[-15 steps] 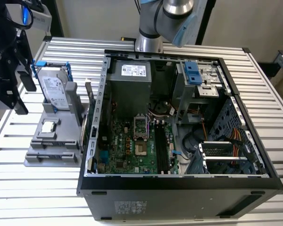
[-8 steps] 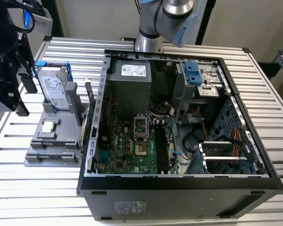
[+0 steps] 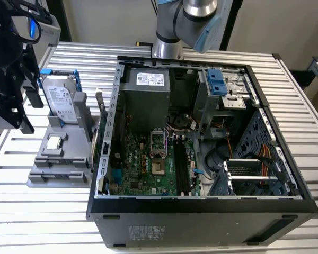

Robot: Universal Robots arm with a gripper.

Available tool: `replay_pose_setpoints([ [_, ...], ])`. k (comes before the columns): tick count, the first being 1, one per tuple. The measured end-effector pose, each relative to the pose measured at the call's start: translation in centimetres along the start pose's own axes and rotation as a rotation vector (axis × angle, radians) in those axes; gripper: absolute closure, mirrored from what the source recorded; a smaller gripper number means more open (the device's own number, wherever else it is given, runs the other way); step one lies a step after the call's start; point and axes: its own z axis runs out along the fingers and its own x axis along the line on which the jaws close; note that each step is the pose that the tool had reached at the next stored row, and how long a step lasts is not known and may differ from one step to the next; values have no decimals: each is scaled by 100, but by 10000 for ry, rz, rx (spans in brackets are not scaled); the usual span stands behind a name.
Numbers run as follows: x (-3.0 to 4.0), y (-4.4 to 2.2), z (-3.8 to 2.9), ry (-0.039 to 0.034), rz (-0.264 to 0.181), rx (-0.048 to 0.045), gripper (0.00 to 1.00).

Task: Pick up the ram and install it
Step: 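Pick up the ram and move it above insertion slot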

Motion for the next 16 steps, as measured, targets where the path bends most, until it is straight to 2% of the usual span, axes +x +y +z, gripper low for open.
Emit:
replay_pose_setpoints([
  [16, 4, -3, 105, 0, 36, 1, 100],
])
